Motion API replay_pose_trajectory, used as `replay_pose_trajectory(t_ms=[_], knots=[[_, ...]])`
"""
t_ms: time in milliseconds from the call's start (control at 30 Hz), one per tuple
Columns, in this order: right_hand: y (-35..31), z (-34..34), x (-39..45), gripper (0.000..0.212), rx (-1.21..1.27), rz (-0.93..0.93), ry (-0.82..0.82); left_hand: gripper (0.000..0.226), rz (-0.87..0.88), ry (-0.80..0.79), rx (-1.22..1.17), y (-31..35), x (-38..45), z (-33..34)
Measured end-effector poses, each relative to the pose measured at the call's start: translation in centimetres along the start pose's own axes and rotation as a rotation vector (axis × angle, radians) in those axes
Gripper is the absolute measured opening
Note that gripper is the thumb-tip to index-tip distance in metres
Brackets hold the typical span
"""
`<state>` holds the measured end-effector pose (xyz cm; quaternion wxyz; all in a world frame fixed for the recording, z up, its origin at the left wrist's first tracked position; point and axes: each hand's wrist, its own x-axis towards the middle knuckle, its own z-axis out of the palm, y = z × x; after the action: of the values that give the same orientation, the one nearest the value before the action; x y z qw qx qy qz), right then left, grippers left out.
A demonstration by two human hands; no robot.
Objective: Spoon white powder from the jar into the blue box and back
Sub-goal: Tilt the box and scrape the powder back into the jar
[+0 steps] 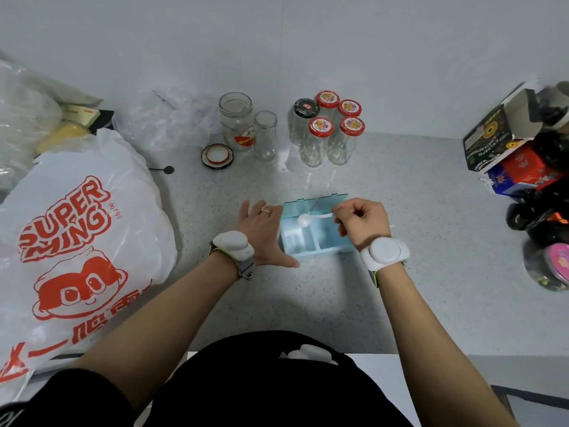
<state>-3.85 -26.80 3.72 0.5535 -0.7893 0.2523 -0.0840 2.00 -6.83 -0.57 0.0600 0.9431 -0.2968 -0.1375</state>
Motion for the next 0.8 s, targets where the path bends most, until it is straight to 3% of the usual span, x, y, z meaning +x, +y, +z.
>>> replay_pose_trajectory(t_ms=[200,367,467,633,800], knots=[[1.8,-0.4,0.5,0.015,-0.090,0.046,-0.011,0.111,-0.022,-0.042,-0.025,0.5,1.7,-0.8],[1.9,-0.3,0.5,0.017,-0.094,0.028,0.005,0.101,0.082,0.130,-0.175,0.8,2.1,-1.0],[1.0,-0.5,0.6,0.015,-0.047,-0.008,0.043,0.097,0.102,0.148,-0.345,1.0,2.3,-1.3],[-1.1,-0.9,0.5,0.017,0.030,-0.101,0.122,0.099,0.056,0.278,-0.616,0.4,2.7,-1.1],[-2.5,-0.9,0.5,0.014,0.026,-0.177,0.138,0.100,0.052,0.383,-0.704,0.5,2.8,-1.8]])
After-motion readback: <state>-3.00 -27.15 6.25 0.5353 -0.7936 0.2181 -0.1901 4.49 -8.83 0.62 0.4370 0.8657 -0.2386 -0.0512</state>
